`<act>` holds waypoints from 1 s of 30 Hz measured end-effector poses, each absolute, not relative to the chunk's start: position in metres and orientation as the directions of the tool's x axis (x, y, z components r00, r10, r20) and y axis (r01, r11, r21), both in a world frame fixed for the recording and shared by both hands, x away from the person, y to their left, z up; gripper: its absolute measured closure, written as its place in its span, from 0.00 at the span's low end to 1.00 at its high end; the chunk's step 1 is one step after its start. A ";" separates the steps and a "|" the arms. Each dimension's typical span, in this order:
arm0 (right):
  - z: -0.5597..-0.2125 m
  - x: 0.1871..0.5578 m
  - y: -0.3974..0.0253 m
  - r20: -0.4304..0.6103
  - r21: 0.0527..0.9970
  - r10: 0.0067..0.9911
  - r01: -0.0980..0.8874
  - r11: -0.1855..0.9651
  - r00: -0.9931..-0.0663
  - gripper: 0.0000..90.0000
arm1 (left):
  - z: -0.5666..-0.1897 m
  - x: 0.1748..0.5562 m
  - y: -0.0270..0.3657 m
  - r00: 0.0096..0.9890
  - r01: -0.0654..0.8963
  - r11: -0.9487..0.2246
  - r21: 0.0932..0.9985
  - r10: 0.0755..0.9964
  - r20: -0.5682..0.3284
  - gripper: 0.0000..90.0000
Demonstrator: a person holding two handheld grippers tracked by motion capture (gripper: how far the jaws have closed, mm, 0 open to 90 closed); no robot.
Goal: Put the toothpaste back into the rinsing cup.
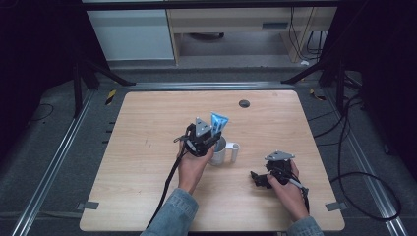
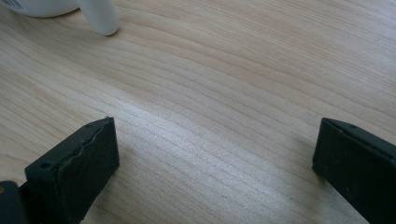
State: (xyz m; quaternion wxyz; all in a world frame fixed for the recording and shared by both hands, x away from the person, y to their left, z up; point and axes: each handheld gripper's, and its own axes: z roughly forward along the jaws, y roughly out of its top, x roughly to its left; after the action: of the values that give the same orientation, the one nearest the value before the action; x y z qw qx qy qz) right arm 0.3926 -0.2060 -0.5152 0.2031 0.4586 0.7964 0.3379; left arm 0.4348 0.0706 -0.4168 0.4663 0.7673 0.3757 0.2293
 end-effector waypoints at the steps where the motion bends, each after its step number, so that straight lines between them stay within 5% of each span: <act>1: -0.515 0.393 -0.206 -0.014 0.724 0.868 0.593 0.351 -0.497 0.01 | -0.417 0.435 0.070 0.613 0.363 -0.283 0.888 0.790 0.002 0.80; 30: -0.515 0.392 -0.206 -0.007 0.724 0.869 0.597 0.345 -0.494 0.01 | -0.416 0.440 0.066 0.615 0.378 -0.286 0.880 0.789 -0.008 0.77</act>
State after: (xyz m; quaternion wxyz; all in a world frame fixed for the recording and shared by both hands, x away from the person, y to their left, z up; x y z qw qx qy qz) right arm 0.3924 -0.2056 -0.5152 0.2008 0.4610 0.7951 0.3392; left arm 0.4396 0.0663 -0.4162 0.4621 0.7706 0.3785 0.2220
